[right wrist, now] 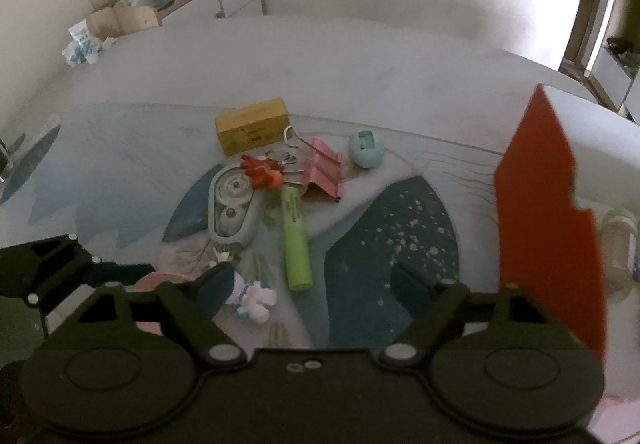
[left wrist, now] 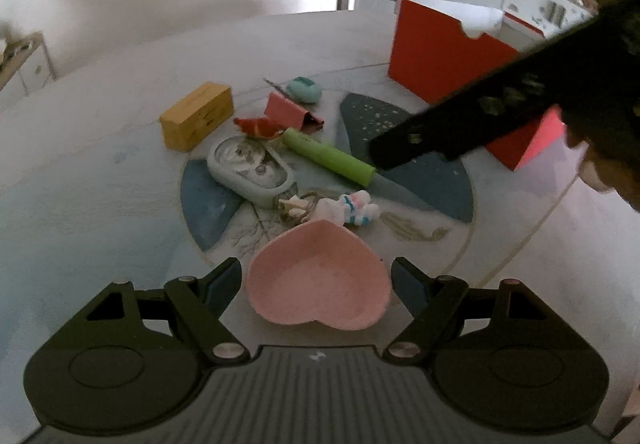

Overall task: Organize rigid objects
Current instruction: 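Withdraw both tools from the box toward the pink heart dish, then grasp the pink heart dish with left tool while right tool grasps the green highlighter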

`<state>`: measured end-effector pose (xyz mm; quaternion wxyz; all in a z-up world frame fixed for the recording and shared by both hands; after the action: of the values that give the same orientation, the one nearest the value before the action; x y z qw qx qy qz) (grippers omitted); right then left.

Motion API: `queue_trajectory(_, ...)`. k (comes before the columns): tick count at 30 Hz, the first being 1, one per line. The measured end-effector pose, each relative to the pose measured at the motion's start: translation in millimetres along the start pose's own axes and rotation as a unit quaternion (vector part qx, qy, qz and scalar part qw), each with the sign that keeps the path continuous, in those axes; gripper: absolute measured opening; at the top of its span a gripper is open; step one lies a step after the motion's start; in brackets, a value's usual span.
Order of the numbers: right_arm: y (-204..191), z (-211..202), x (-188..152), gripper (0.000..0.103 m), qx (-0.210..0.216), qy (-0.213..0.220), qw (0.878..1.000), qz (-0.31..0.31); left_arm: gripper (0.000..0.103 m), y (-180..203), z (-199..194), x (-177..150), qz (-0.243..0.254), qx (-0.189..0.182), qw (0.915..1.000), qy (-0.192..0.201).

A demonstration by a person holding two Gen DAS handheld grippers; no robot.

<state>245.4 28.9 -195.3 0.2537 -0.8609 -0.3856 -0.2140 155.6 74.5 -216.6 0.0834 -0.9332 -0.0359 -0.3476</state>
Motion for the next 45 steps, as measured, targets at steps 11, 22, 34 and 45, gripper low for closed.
queue_trajectory(11,1.1,36.9,8.5,0.048,-0.014,-0.025,1.0,-0.012,0.082,0.9,13.4,-2.3,-0.004,0.005,0.9999,-0.009)
queue_trajectory(22,-3.9,48.6,10.2,0.018,-0.016,-0.03,0.999,-0.037,0.078,-1.7,13.1,-1.7,-0.012,0.015,0.9998,-0.011)
queue_trajectory(34,-21.5,28.7,5.0,0.015,0.015,-0.011,0.999,-0.035,0.078,-7.0,8.5,0.4,-0.034,0.018,0.9989,-0.026)
queue_trajectory(45,-17.2,-25.7,4.4,0.015,0.022,0.023,0.999,0.007,0.078,-6.9,-15.4,22.8,-0.059,0.011,0.9981,-0.018)
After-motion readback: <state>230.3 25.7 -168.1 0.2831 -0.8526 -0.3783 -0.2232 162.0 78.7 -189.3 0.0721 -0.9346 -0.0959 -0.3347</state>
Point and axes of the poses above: each gripper's, at about its wrist camera, not at the fingertips, and z roughly the way its jaws point, y to its right, x to its top, the point moved 8 cm from there along z, roughly the way its jaws point, and after that the axes turned 13 degrees about x, right-handed, at the moved point
